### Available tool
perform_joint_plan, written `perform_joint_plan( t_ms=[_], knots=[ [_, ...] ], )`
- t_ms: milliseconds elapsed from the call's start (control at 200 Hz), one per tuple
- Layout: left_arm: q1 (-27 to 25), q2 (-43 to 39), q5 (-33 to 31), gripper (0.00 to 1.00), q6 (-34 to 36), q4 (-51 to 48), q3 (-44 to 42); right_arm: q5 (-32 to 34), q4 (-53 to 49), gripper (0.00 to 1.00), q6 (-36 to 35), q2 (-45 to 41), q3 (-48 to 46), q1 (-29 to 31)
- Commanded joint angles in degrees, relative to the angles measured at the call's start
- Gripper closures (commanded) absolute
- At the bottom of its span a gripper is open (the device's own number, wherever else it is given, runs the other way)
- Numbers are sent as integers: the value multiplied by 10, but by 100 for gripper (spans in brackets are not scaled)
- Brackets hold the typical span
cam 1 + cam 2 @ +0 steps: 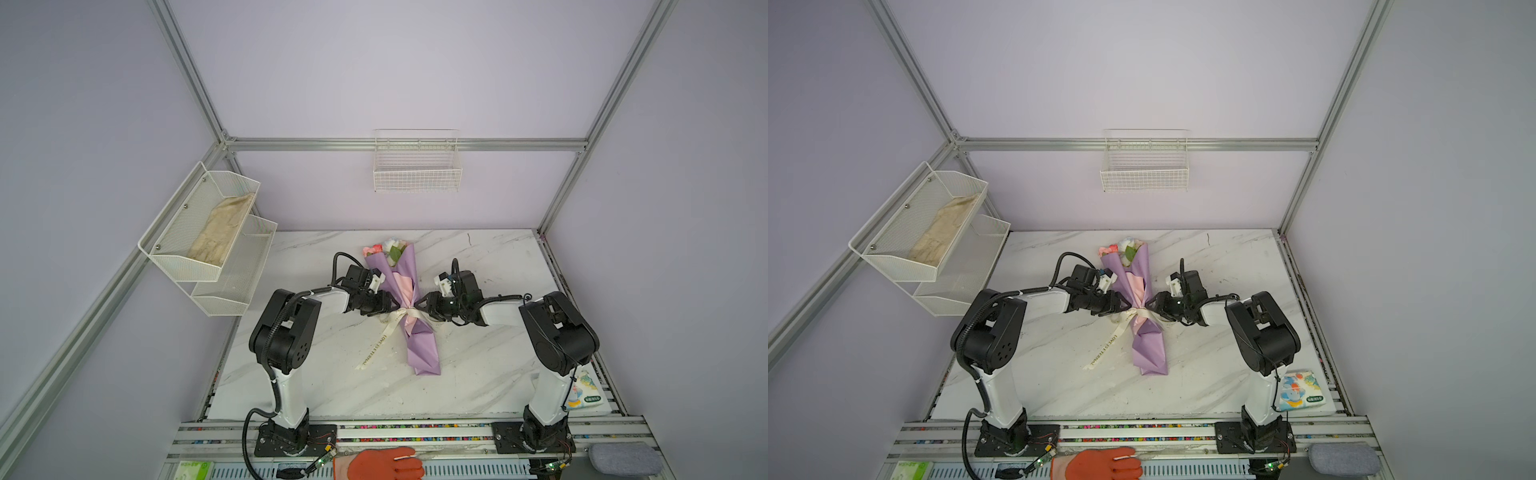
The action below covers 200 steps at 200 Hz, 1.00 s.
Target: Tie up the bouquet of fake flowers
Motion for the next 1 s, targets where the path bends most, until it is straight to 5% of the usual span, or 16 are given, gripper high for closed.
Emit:
perform_joint_plan(
  t_ms=[0, 425, 600, 685, 740, 855, 995],
  knots=[
    [-3, 20, 9, 42, 6, 8, 81, 1, 20, 52, 7, 18, 29, -4],
    [-1, 29, -49, 37, 76, -96, 147, -18, 30, 50, 2, -23, 19, -32],
    [1, -64, -141, 28, 98, -100, 75, 158, -93, 38, -47, -152, -1, -113],
    [6, -121, -196, 1, 110, -96, 25, 286, -141, 37, -97, -226, -4, -132],
    [8, -159, -235, 0, 120, -88, -12, 388, -158, 37, -149, -267, -7, -134],
    [17, -253, -345, 0, 127, -63, -95, 561, -101, 20, -276, -321, -51, -135],
    [34, -365, -488, 0, 157, 17, -218, 672, 59, 17, -370, -271, -116, -141]
  ],
)
